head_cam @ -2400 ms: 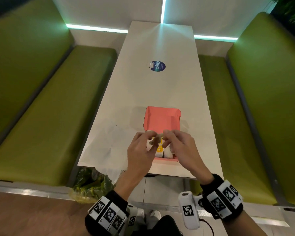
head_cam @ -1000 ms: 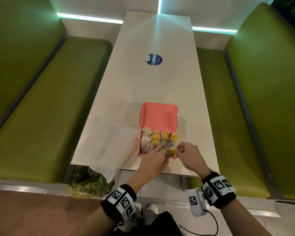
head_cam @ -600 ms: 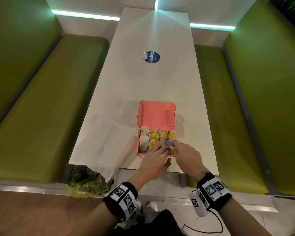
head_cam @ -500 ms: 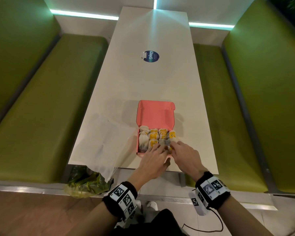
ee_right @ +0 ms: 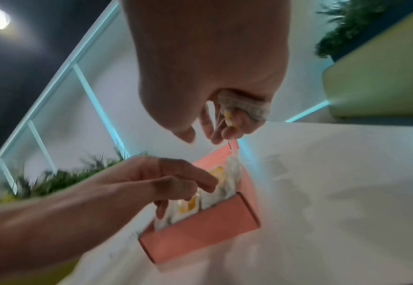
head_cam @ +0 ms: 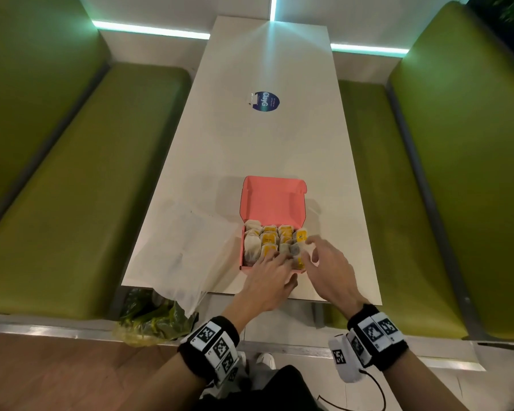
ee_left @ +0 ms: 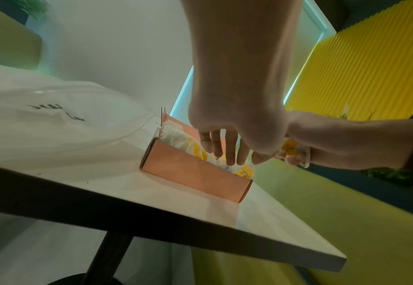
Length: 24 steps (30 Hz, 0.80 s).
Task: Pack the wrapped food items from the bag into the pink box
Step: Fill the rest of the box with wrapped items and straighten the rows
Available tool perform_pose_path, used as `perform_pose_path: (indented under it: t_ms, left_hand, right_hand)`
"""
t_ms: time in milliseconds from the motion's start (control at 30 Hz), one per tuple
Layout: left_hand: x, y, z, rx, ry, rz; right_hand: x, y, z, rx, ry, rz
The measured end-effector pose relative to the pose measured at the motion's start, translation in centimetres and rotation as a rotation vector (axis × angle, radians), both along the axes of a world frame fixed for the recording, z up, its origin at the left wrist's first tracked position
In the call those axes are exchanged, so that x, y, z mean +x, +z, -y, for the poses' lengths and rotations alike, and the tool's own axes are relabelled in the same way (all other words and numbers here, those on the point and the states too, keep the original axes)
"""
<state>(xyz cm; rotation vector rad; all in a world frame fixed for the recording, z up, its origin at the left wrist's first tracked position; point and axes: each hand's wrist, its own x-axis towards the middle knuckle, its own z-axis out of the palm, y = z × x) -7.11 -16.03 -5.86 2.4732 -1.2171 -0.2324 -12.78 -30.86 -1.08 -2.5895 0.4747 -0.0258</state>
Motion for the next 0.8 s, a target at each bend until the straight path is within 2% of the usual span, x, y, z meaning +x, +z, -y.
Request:
perform_pose_path:
  t_ms: [133,200,267,333,500,700,767,800]
  left_hand:
    - [-0.3,2.4,-0.1,-0.327,0.137,-0.206]
    - [-0.6,4.0,0.3,-0.488,0.195,-0.317]
    - [-0.6,5.1,0.7,-0.587,0.249,-0.354]
    - [-0.4,5.6,0.9,-0.628,0.290,-0.362]
    - [-0.3,5.5,0.1,-0.680,0.349,-0.370]
    - [-0.5,7.0,-1.7,-0.848,0.448,-0.465]
    - [-0.7,7.1,-2.2,-0.842,0.424,-0.424]
    - [-0.7,7.0,-2.5,-0.814,0.393,-0.345]
  right_hand:
    - [0.8,1.9,-0.9,0.681,-0.230,0.296]
    - [1.5,3.0,-1.6,0.969,-0.324,0.322]
    - [2.1,3.9,-2.3,1.248,-0.402,0.329]
    - [2.5,4.5,-3.0,1.408,-0.434,0.321]
    - [2.7,5.3,-4.6,1.513,-0.426,0.338]
    - [1.0,3.9,-4.5,1.168,-0.227,0.234]
    - [0.4,4.1,-4.4,1.159,-0.219,0.252]
    - [0.3,4.1,-4.3,1.157,-0.224,0.271]
